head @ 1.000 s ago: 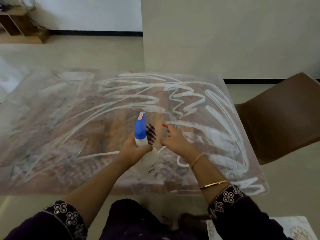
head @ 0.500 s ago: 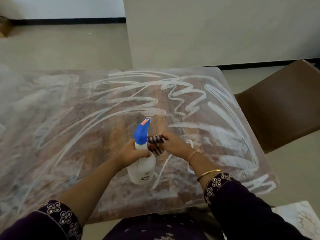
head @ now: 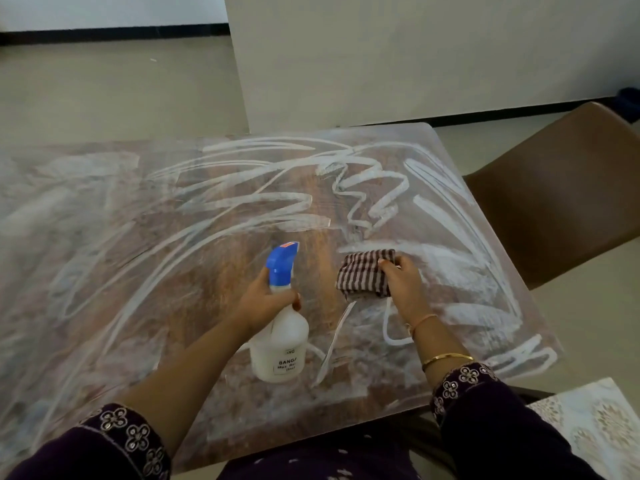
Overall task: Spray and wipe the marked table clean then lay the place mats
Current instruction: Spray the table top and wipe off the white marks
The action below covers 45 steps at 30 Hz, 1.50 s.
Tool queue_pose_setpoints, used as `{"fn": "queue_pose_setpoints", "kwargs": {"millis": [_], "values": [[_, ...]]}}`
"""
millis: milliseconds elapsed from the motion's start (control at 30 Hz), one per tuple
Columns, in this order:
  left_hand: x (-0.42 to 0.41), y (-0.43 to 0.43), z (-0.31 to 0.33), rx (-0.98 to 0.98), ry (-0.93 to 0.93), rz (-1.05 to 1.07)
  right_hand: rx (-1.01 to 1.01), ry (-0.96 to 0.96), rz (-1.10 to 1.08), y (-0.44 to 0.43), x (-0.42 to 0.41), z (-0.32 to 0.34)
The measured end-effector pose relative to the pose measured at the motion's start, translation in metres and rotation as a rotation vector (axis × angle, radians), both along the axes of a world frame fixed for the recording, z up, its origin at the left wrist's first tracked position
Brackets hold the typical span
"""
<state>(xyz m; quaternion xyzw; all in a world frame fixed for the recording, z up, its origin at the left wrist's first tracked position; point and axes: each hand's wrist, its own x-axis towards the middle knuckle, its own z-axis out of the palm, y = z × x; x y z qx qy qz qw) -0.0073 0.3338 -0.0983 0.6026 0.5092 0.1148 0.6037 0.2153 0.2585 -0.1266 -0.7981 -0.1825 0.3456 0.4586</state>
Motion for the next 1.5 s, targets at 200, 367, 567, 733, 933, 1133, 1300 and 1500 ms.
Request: {"fn": "queue_pose_setpoints", "kwargs": {"millis": [200, 367, 567, 733, 933, 1133, 1300, 1500], "values": [[0.017, -0.003, -0.001, 0.008, -0.032, -0.108, 0.023, 0.012, -0.115, -0.015, 0.039, -0.003], [0.037, -0.011, 0.006, 0.038, 0.089, -0.153, 0.012, 0.0, -0.127, -0.028, 0.064, -0.005], [0.06, -0.023, 0.007, 0.008, 0.297, -0.328, -0.037, -0.05, -0.101, -0.039, 0.089, -0.01], [0.071, -0.031, 0.0, 0.027, 0.302, -0.234, -0.028, -0.048, -0.056, -0.044, 0.107, -0.01], [0.083, -0.041, 0.003, 0.066, 0.347, -0.17, -0.004, -0.04, -0.017, -0.043, 0.122, -0.008], [0.085, -0.053, 0.004, 0.072, 0.38, -0.158, 0.007, -0.097, 0.017, -0.045, 0.132, -0.007], [0.093, -0.063, 0.006, 0.093, 0.398, -0.111, 0.014, -0.076, 0.025, -0.05, 0.137, -0.009], [0.109, -0.074, 0.006, 0.065, 0.374, -0.149, 0.025, -0.08, -0.015, -0.059, 0.146, -0.013]]}}
